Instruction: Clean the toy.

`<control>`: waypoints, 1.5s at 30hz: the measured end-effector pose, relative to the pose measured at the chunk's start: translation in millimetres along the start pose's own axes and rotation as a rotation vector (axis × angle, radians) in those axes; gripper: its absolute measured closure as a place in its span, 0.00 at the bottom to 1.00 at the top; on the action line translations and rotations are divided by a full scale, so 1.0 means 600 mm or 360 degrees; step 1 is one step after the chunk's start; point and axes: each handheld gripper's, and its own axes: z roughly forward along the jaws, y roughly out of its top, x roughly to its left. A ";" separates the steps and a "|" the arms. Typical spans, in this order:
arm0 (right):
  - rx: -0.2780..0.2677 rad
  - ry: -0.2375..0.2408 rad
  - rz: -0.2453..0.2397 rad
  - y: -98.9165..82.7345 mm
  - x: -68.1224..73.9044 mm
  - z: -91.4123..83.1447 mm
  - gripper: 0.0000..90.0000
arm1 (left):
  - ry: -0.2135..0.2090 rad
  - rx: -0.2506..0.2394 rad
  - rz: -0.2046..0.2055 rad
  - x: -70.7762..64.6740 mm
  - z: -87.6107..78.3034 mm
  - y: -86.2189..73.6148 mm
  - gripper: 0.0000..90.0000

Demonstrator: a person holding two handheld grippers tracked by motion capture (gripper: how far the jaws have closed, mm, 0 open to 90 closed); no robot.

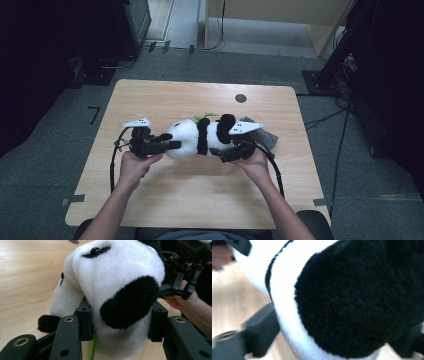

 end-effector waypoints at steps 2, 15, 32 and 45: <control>0.0034 -0.0001 0.0048 0.001 -0.003 -0.002 0.34 | 0.0029 -0.0035 0.0023 -0.003 0.001 0.000 0.49; 0.0043 -0.0063 0.0312 0.007 -0.035 -0.041 0.43 | 0.0126 -0.0148 0.0322 0.012 -0.002 -0.019 0.27; -0.0011 0.0044 0.0433 0.026 -0.018 -0.058 0.42 | 0.0255 -0.0102 0.0469 -0.012 0.037 -0.039 0.16; -0.0093 0.0015 0.0299 0.024 -0.015 -0.050 0.19 | 0.0116 -0.0147 0.0174 0.002 0.016 -0.030 0.69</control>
